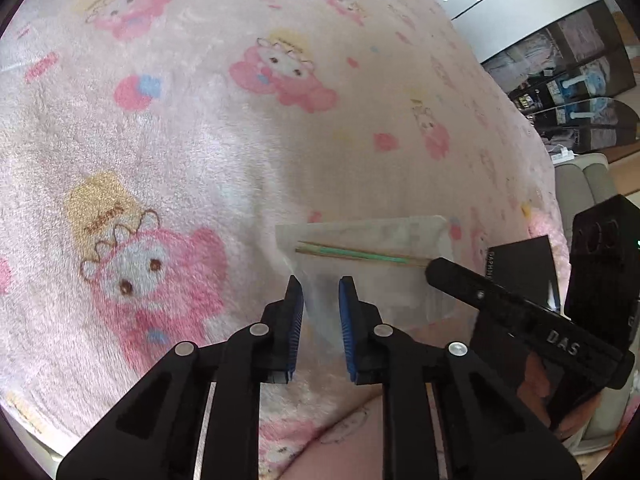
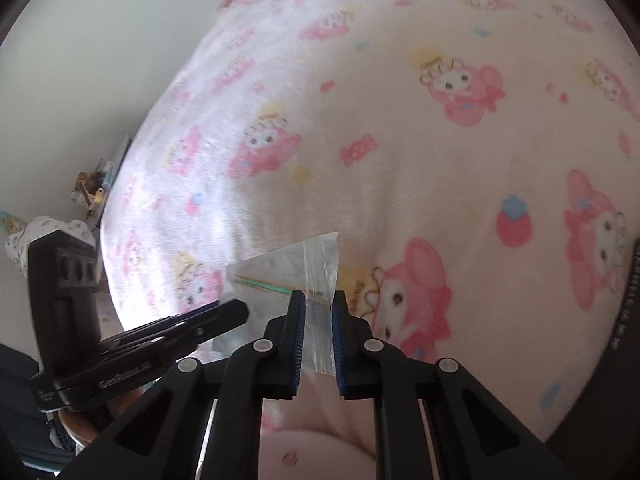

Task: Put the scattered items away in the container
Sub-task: 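Lift the clear bag with both grippers and carry it over the box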

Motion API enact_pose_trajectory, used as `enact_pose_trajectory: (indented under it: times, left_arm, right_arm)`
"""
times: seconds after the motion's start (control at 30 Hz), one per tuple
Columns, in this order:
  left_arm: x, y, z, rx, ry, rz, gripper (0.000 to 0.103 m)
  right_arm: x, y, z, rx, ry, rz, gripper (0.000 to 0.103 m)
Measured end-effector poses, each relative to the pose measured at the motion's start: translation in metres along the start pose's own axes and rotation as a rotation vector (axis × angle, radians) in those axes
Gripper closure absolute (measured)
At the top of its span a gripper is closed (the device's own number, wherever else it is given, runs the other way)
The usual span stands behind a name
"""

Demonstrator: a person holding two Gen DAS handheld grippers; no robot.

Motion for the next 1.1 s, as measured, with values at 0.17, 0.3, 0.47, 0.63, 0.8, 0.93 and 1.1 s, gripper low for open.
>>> enact_pose_trajectory:
  times: [0.17,0.3,0.47,0.63,0.8,0.93,1.1]
  left_arm:
    - [0.026,0.015,0.041,-0.09,0.034,0.025,0.086]
    - [0.041,0.028,0.082,-0.176,0.038,0.036,0.086]
    - [0.044,0.062,0.138,-0.279,0.052,0.017,0.086]
    - [0.036,0.105,0.2,-0.389,0.072,-0.029,0.086]
    - [0.012,0.144,0.273,-0.506,0.114,-0.078,0.086]
    - [-0.027,0.159,0.319,-0.543,0.134,-0.114,0.086]
    - [-0.06,0.163,0.372,-0.595,0.133,-0.13,0.085]
  right_arm:
    - [0.052,0.029,-0.008,-0.017,0.01,0.077,0.093]
    - [0.087,0.049,-0.007,-0.031,0.048,0.145,0.093]
    - [0.137,0.083,0.015,-0.088,0.08,0.22,0.092]
    - [0.183,0.13,0.048,-0.162,0.138,0.289,0.092]
    - [0.225,0.179,0.094,-0.267,0.174,0.361,0.091]
    - [0.25,0.214,0.142,-0.37,0.195,0.409,0.09]
    - [0.28,0.227,0.18,-0.406,0.277,0.457,0.09]
Point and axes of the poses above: each gripper's, at about its wrist camera, not at the fingertips, and x roughly against the way its jaws point, z to its right, y to its underside, the point moved 8 cm from there along -x, roughly the way its jaws point, and after that the axes turned 8 degrees about -z, right-handed, at the moved point
